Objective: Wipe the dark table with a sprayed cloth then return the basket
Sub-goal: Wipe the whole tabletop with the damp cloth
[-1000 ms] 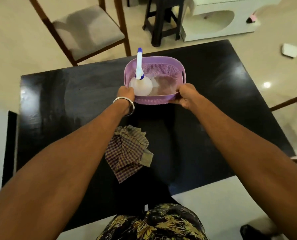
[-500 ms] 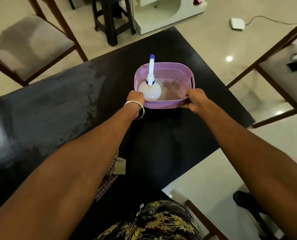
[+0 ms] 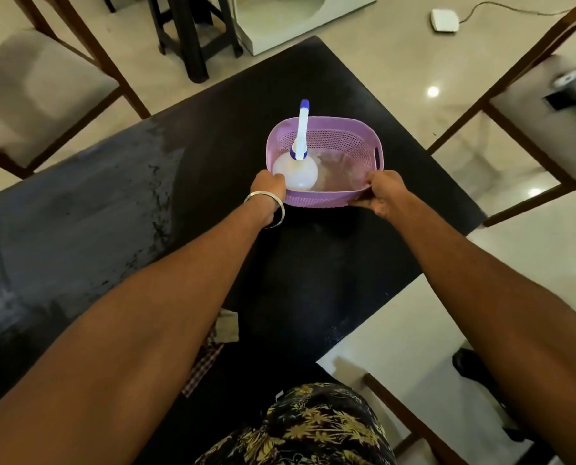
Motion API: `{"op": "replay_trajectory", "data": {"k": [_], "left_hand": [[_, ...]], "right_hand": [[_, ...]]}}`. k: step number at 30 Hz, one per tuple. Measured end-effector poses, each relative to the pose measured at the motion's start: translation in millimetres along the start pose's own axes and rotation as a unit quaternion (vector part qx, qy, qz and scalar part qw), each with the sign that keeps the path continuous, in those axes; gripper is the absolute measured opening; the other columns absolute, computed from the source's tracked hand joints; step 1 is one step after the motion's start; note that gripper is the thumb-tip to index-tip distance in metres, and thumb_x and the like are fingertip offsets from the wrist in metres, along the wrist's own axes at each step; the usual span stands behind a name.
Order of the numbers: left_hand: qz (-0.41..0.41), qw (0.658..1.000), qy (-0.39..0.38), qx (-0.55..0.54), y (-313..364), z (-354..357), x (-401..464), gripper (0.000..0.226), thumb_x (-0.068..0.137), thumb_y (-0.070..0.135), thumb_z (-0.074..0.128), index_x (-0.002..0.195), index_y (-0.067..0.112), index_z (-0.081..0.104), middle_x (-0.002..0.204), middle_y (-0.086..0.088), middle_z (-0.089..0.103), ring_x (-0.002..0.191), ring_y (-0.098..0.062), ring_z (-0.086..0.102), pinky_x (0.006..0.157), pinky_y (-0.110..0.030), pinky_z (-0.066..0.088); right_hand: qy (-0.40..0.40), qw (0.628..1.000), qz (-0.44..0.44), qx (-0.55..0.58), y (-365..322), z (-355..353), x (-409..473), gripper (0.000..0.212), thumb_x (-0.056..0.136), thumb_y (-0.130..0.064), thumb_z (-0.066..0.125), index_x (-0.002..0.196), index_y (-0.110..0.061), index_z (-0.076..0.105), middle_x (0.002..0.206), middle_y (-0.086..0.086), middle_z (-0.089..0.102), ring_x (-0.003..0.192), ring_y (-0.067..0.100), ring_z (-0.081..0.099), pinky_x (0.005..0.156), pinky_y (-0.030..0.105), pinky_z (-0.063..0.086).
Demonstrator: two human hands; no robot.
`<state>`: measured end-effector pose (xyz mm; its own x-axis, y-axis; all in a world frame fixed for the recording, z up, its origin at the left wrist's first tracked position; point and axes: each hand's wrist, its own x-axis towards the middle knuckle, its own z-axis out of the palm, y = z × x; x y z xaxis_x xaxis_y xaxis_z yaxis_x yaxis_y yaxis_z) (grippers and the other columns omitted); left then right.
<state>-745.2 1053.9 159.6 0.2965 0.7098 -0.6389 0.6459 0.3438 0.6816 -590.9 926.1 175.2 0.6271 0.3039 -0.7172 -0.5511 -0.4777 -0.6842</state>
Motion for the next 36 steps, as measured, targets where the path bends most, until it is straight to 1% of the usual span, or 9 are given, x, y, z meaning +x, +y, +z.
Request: {"op": "replay_trajectory", "data": {"k": [6,11,16,21,25,28,32,34,36], "left_hand": [[0.016,0.999,-0.024,-0.014,-5.2,-12.2,-2.8,0.041,0.101,0.034,0.039,0.133,0.01,0.05,0.128,-0.009,0.055,0.113,-0.022,0.056,0.096,-0.035,0.047],[0.061,0.997,0.031,0.048,-38.0,-46.5,-6.4,0.058,0.101,0.049,0.03,0.15,0.017,0.031,0.155,-0.004,0.034,0.141,-0.022,0.034,0.114,-0.038,0.026],[0.15,0.972,0.079,0.163,-96.4,-96.2,-21.9,0.068,0.099,0.054,0.031,0.154,0.015,0.017,0.16,-0.006,0.022,0.147,-0.023,0.019,0.118,-0.038,0.019],[0.148,0.955,0.134,0.218,-160.3,-154.5,-36.3,0.071,0.099,0.053,0.031,0.154,0.013,0.011,0.162,-0.005,0.011,0.15,-0.02,0.004,0.122,-0.039,0.009],[0.125,0.957,0.168,0.199,-209.4,-194.9,-55.8,0.075,0.098,0.054,0.031,0.154,0.011,0.007,0.162,-0.006,0.007,0.15,-0.021,0.001,0.122,-0.039,0.006],[0.107,0.956,0.204,0.182,-240.4,-220.7,-69.2,0.076,0.098,0.055,0.032,0.154,0.01,0.005,0.162,-0.006,0.005,0.15,-0.021,-0.001,0.122,-0.038,0.005],[0.09,0.947,0.238,0.195,-277.6,-249.0,-84.7,0.076,0.098,0.054,0.031,0.154,0.009,0.006,0.162,-0.008,0.005,0.15,-0.022,-0.001,0.122,-0.039,0.005],[0.082,0.943,0.253,0.198,-297.0,-263.2,-91.7,0.077,0.097,0.055,0.03,0.154,0.009,0.006,0.162,-0.008,0.005,0.15,-0.023,-0.001,0.122,-0.04,0.005],[0.074,0.941,0.27,0.192,-313.9,-275.4,-98.2,0.077,0.097,0.056,0.03,0.154,0.009,0.006,0.162,-0.008,0.005,0.15,-0.022,-0.001,0.122,-0.04,0.004]], "right_hand": [[0.028,0.999,-0.015,0.029,17.3,7.9,-3.0,0.042,0.101,-0.031,0.051,0.14,-0.016,0.049,0.132,0.006,0.056,0.115,0.027,0.058,0.091,0.049,0.057],[0.133,0.99,-0.018,0.043,68.3,38.4,-15.7,0.074,0.094,-0.071,0.027,0.139,-0.018,0.054,0.132,0.004,0.06,0.115,0.025,0.059,0.104,0.045,0.048],[0.148,0.98,-0.096,-0.093,123.8,82.7,-52.9,0.061,0.102,-0.05,0.036,0.149,-0.011,0.041,0.148,0.011,0.049,0.134,0.03,0.048,0.113,0.046,0.038],[0.039,0.938,-0.232,-0.255,164.7,124.3,-94.9,0.059,0.104,-0.037,0.043,0.155,-0.009,0.03,0.158,0.01,0.035,0.145,0.023,0.034,0.117,0.034,0.027],[-0.137,0.839,-0.348,-0.395,208.7,158.7,-129.8,0.059,0.102,-0.034,0.048,0.153,-0.009,0.033,0.16,0.009,0.031,0.148,0.021,0.027,0.12,0.034,0.025],[-0.252,0.687,-0.443,-0.518,246.0,184.2,-152.3,0.061,0.098,-0.045,0.044,0.151,-0.015,0.035,0.163,0.009,0.022,0.153,0.027,0.012,0.122,0.052,0.018],[-0.298,0.502,-0.506,-0.635,279.2,206.2,-169.6,0.071,0.095,-0.068,0.033,0.157,-0.04,0.014,0.168,-0.002,0.002,0.154,0.029,-0.006,0.115,0.064,-0.006],[-0.277,0.454,-0.514,-0.673,289.8,214.6,-169.9,0.066,0.097,-0.066,0.03,0.156,-0.042,0.015,0.168,-0.003,0.006,0.153,0.032,-0.006,0.112,0.073,-0.003],[-0.246,0.439,-0.523,-0.688,291.5,221.3,-164.8,0.061,0.098,-0.062,0.029,0.155,-0.044,0.018,0.167,-0.003,0.014,0.153,0.033,0.0,0.11,0.075,0.003]]}}
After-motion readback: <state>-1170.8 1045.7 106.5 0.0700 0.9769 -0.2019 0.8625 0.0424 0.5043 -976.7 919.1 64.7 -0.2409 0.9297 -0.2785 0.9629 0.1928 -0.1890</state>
